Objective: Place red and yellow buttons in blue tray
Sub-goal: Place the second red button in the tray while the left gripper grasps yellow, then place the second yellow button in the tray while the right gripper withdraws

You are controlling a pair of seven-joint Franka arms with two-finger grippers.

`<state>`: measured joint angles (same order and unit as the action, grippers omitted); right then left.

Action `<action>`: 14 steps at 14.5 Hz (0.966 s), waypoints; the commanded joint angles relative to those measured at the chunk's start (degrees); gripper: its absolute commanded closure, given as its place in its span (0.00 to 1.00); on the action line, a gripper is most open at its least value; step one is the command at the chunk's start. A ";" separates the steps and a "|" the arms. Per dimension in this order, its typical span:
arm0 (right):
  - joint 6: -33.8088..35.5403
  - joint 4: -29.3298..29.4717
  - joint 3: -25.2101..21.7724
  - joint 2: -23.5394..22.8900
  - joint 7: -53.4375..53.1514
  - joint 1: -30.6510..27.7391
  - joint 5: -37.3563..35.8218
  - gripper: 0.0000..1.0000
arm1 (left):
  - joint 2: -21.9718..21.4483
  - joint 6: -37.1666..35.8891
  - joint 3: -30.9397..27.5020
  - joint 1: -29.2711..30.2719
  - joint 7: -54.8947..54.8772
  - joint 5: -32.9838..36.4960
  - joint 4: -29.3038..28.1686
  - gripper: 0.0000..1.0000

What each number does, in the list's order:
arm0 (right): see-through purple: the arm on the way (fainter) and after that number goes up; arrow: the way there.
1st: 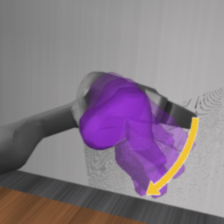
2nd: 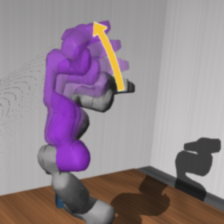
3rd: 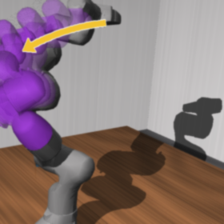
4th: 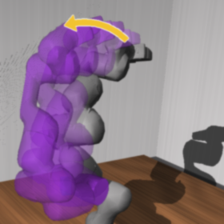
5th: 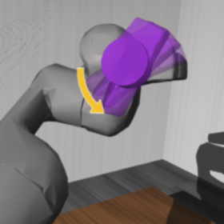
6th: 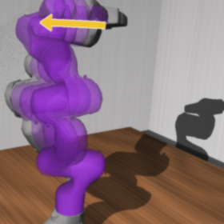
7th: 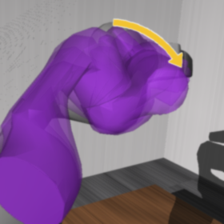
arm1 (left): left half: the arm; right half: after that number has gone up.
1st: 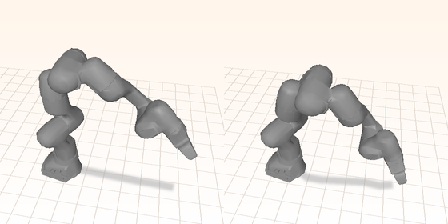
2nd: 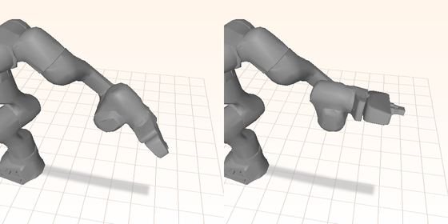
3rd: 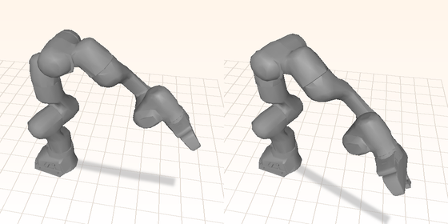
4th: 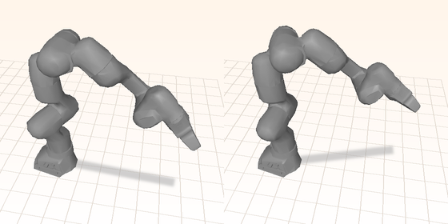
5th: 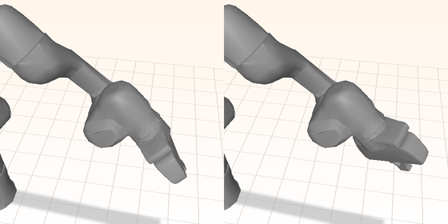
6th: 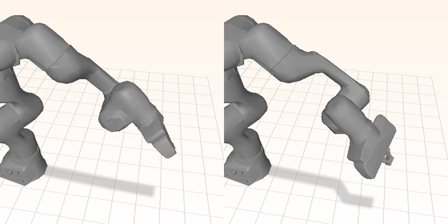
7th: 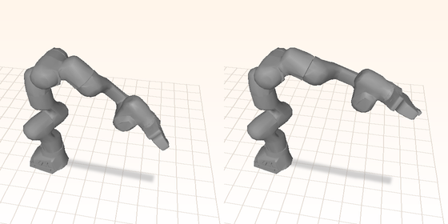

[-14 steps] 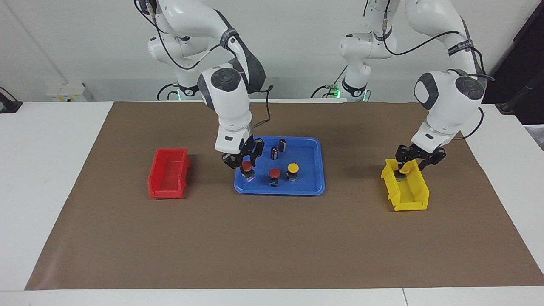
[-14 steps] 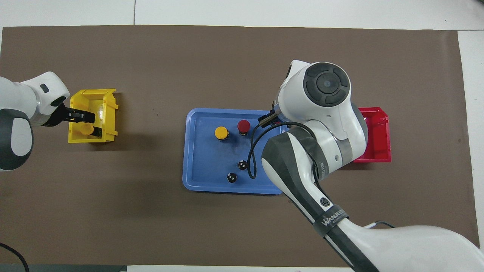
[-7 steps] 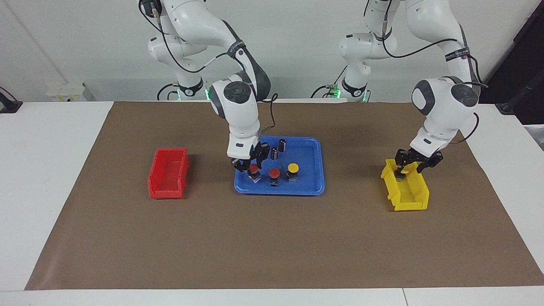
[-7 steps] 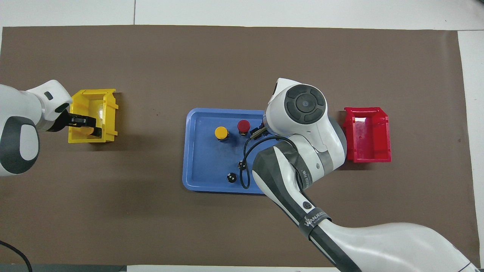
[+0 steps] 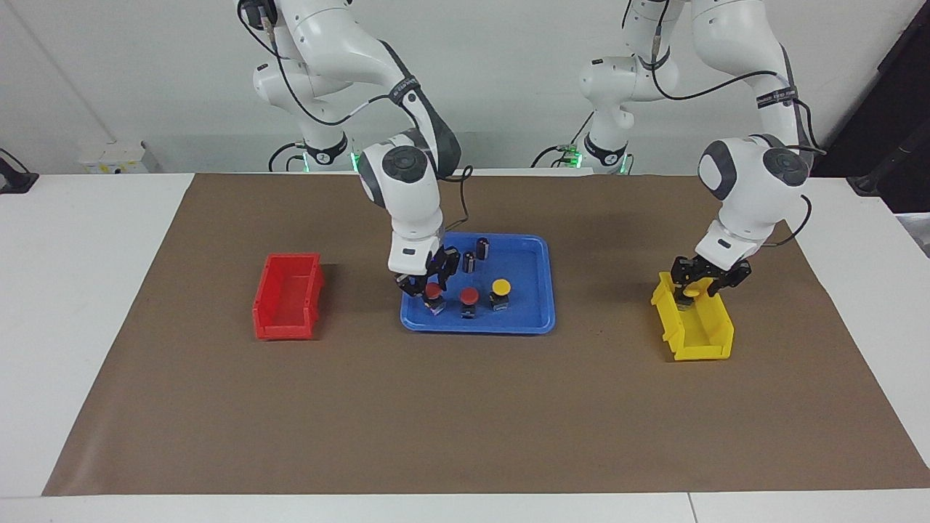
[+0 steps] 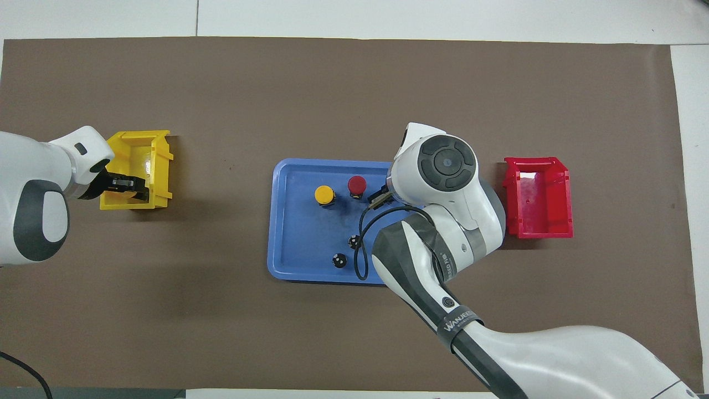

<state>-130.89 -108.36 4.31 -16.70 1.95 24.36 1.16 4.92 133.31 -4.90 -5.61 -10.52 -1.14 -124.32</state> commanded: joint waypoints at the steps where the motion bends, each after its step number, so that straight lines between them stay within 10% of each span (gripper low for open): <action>1: 5.87 3.65 -0.53 2.45 -0.54 -1.76 0.33 0.00 | 0.09 -1.01 0.24 0.17 0.94 -0.26 1.60 0.99; 6: 24.35 15.97 -0.70 6.14 -1.68 -13.08 0.25 0.00 | 2.02 -27.12 0.77 -5.52 8.11 -0.53 26.20 0.99; 14: 38.84 18.17 -2.63 13.52 -1.15 -29.36 0.25 0.00 | 2.81 -8.09 0.95 -29.97 41.97 -0.53 12.80 0.99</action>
<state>-96.31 -91.19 1.55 -5.12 1.59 -3.42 1.11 7.94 119.50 -2.84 -33.83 28.77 -1.54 -107.23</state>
